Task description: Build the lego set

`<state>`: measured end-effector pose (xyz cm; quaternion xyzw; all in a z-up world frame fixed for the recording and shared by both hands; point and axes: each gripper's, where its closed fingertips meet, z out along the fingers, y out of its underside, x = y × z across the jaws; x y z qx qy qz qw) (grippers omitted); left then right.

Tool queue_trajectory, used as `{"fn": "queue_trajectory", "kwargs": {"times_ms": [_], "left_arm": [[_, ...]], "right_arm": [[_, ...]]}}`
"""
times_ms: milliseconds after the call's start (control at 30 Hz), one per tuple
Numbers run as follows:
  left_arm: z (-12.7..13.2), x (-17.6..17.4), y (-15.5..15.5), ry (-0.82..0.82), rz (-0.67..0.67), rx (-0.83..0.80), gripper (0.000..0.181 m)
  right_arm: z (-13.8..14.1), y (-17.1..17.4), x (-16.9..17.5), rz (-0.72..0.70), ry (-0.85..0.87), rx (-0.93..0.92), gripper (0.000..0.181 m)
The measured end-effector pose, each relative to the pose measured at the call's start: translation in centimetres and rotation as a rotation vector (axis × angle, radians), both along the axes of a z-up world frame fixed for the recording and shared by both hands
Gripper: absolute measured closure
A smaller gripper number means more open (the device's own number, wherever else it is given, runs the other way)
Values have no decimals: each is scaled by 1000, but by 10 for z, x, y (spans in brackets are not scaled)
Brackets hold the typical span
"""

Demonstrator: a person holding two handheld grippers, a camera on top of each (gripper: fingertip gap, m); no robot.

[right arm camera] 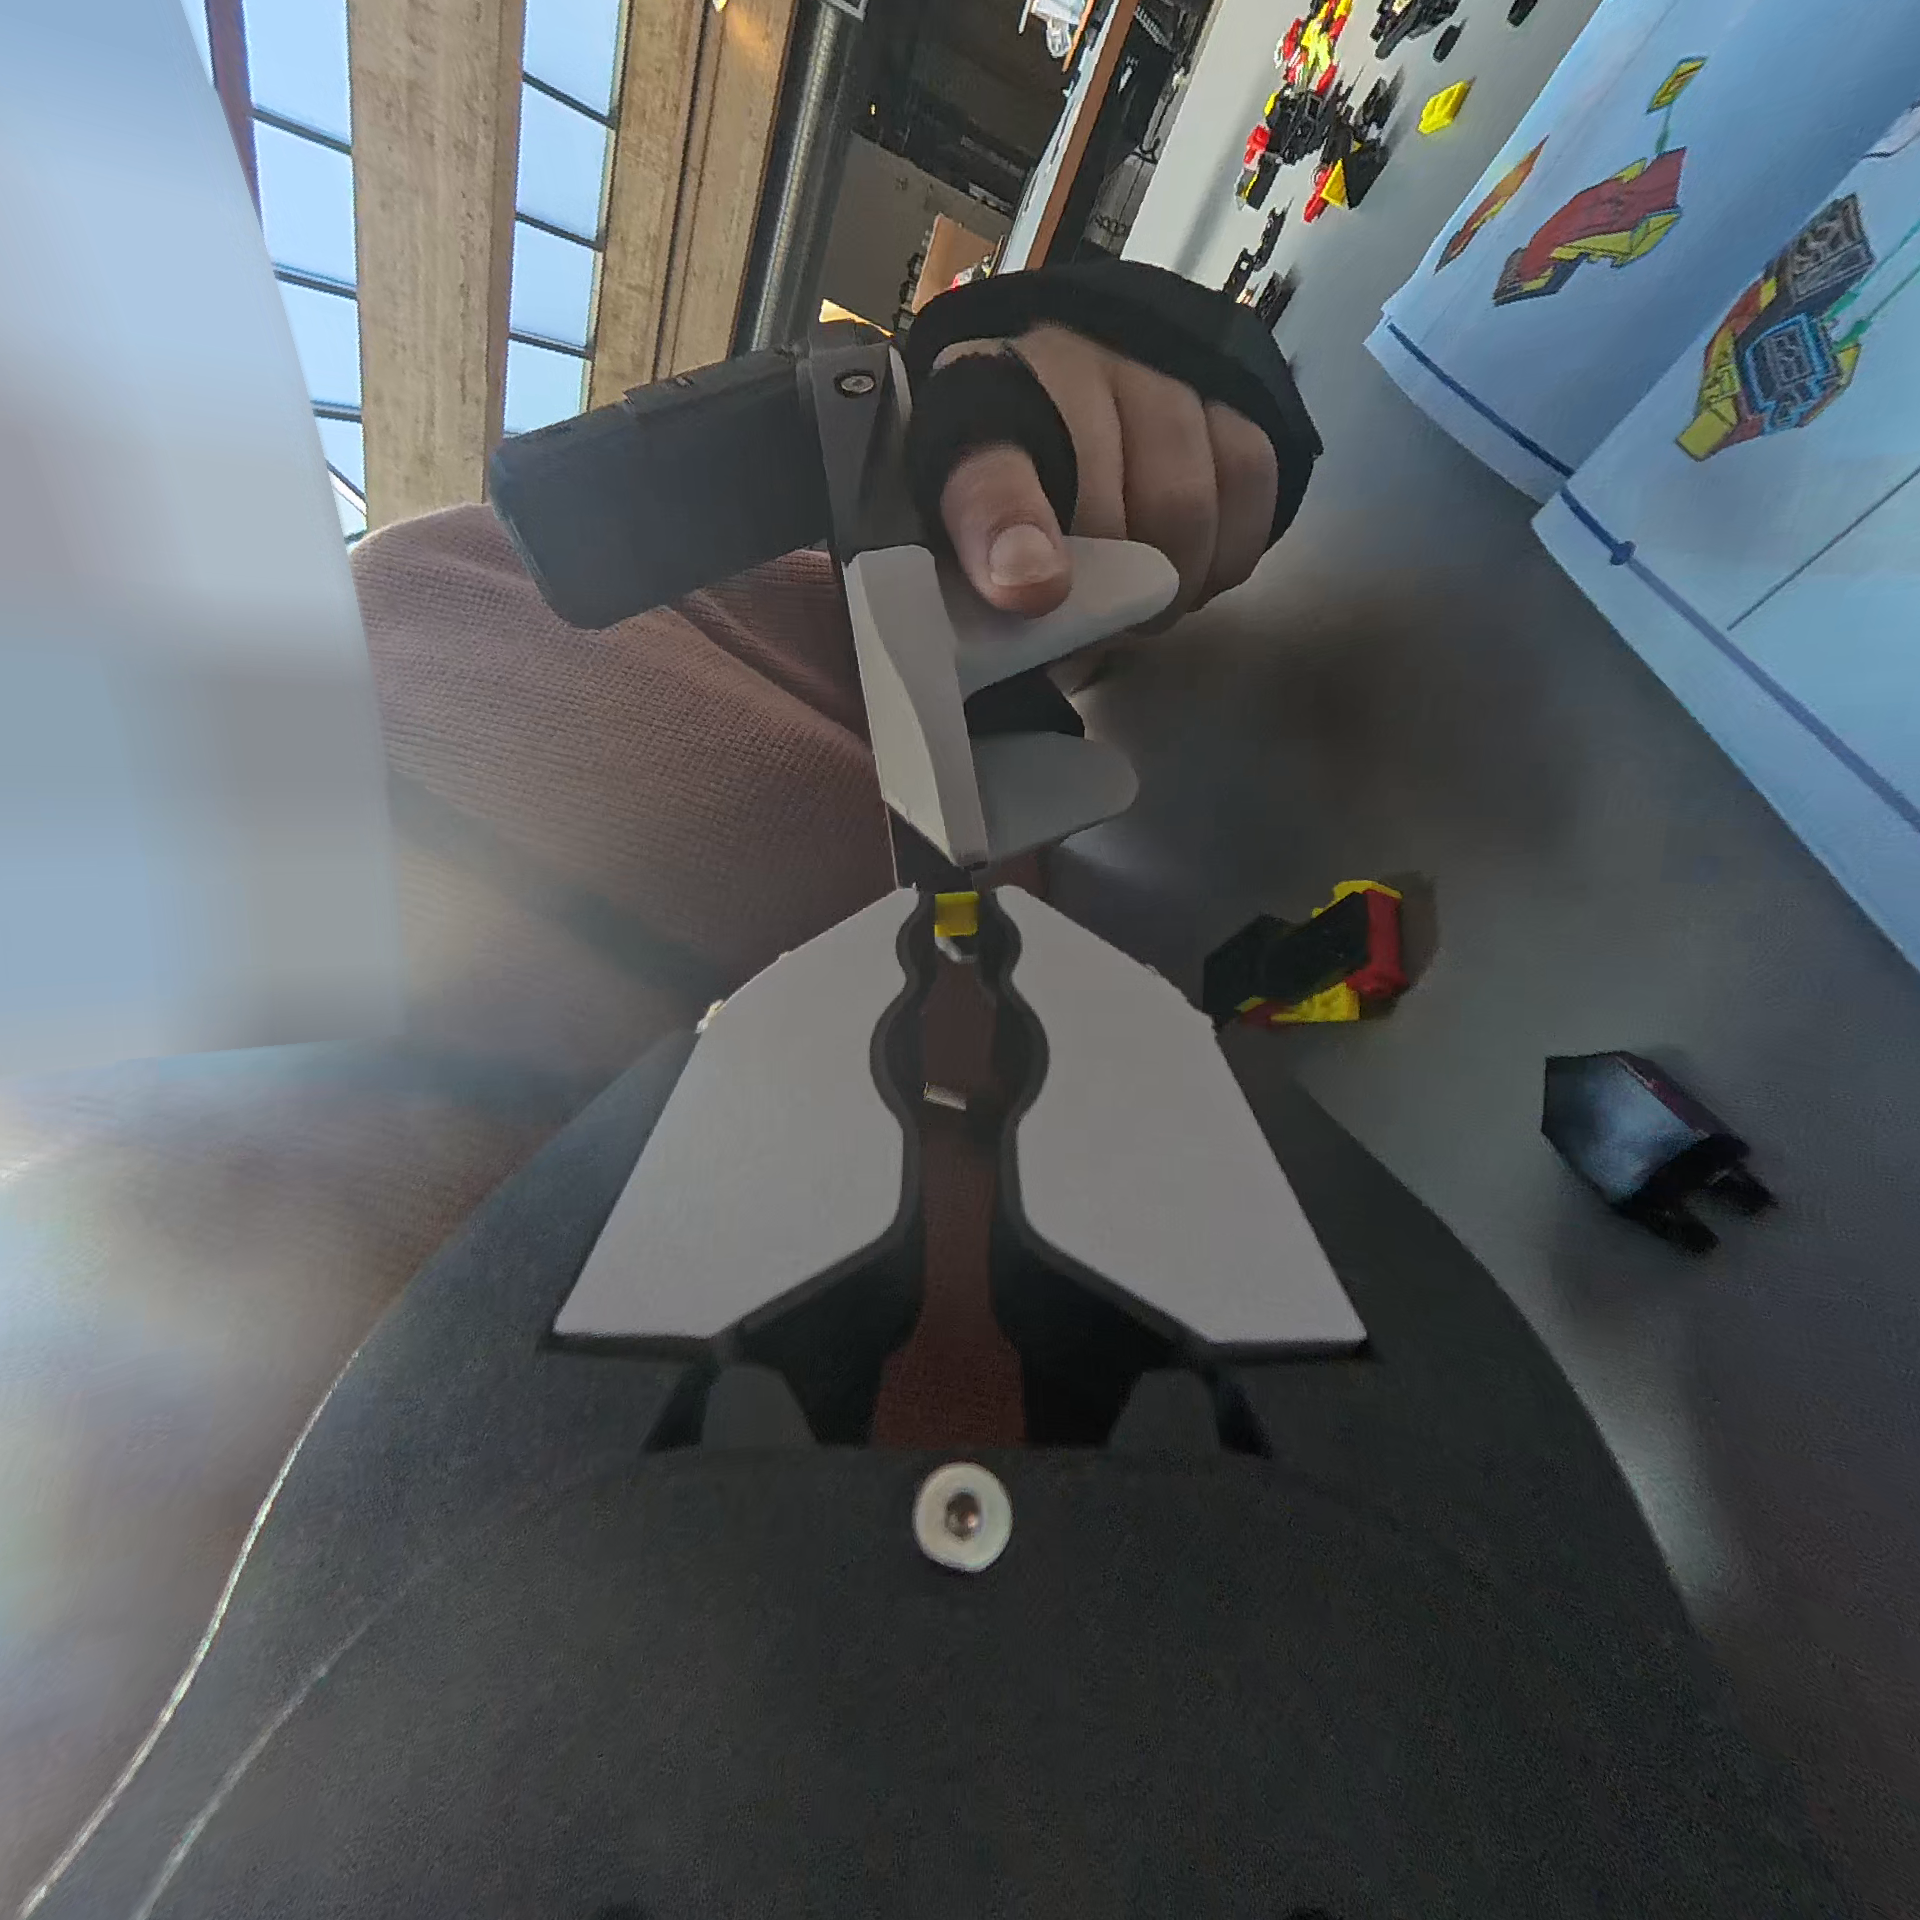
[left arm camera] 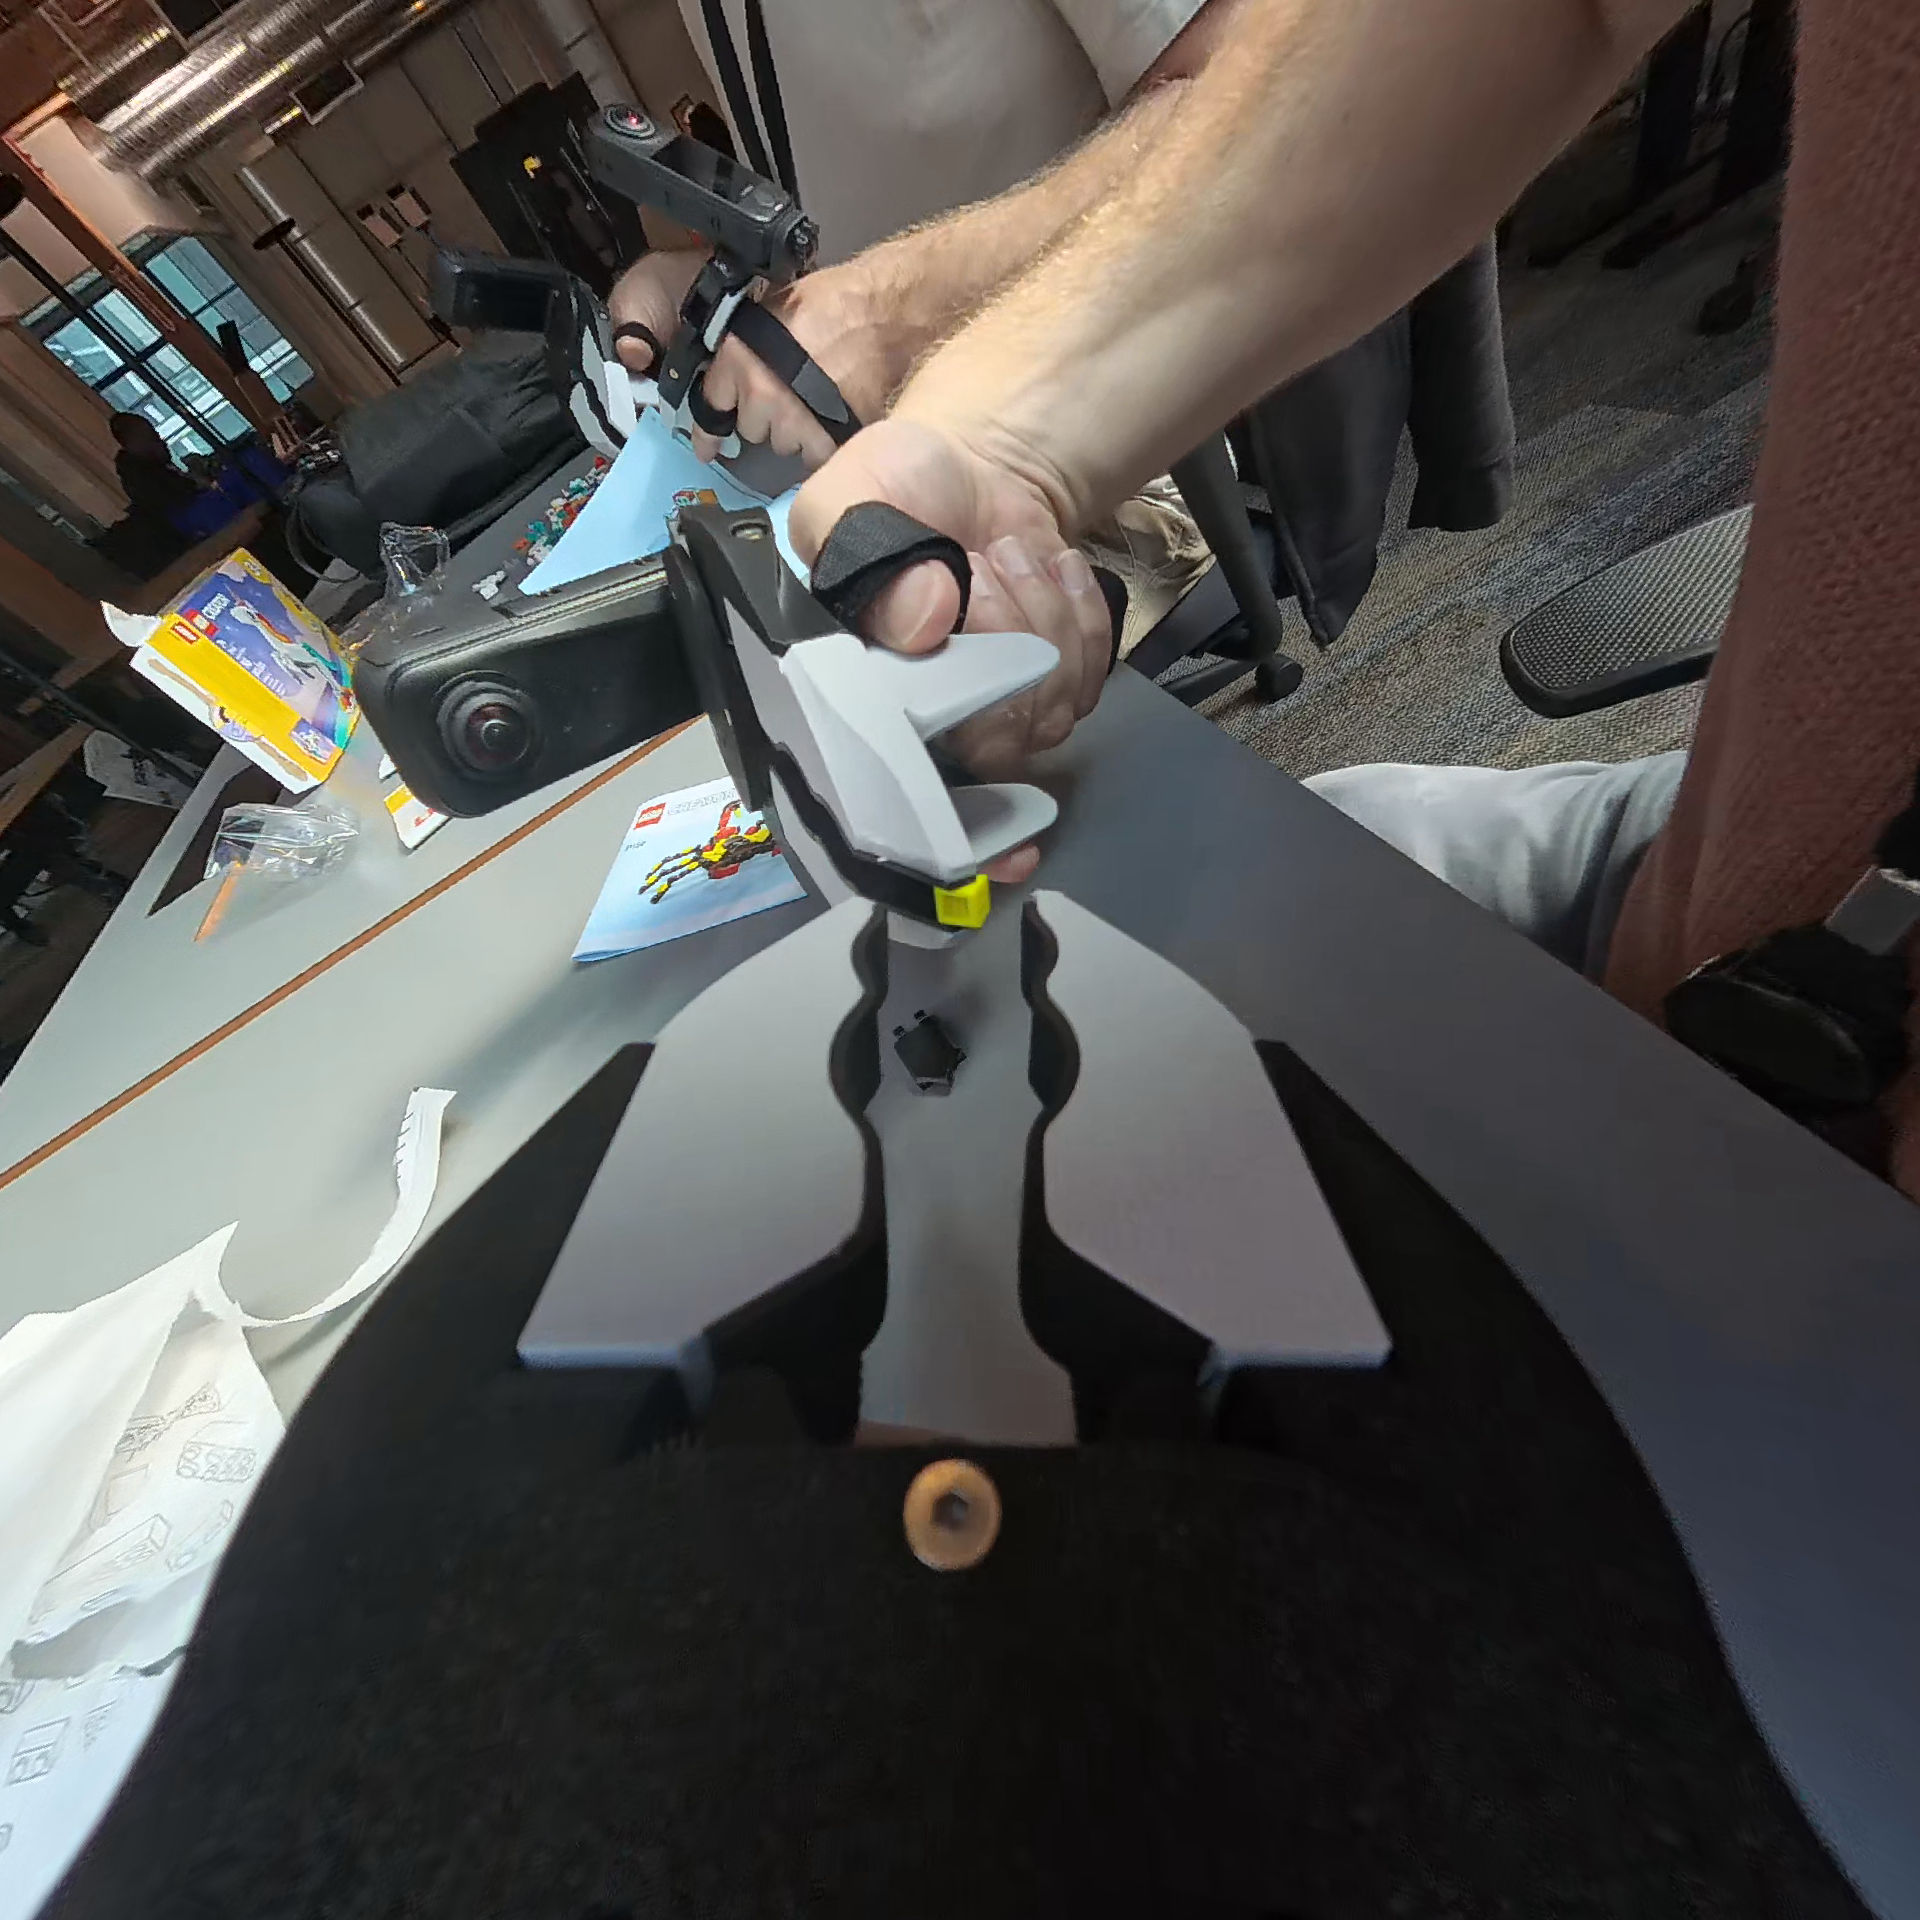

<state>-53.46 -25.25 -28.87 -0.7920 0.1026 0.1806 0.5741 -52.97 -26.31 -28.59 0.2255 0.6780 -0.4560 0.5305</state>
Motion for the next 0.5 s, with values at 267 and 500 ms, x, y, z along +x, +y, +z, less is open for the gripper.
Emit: {"fn": "queue_trajectory", "kwargs": {"times_ms": [267, 500], "left_arm": [[-3, 6, 3, -44, -27, -5, 172], [13, 5, -6, -435, 4, 170, 172]], "right_arm": [[-3, 0, 3, 11, 4, 20, 168], [2, 13, -34, -422, 855, 20, 171]]}}
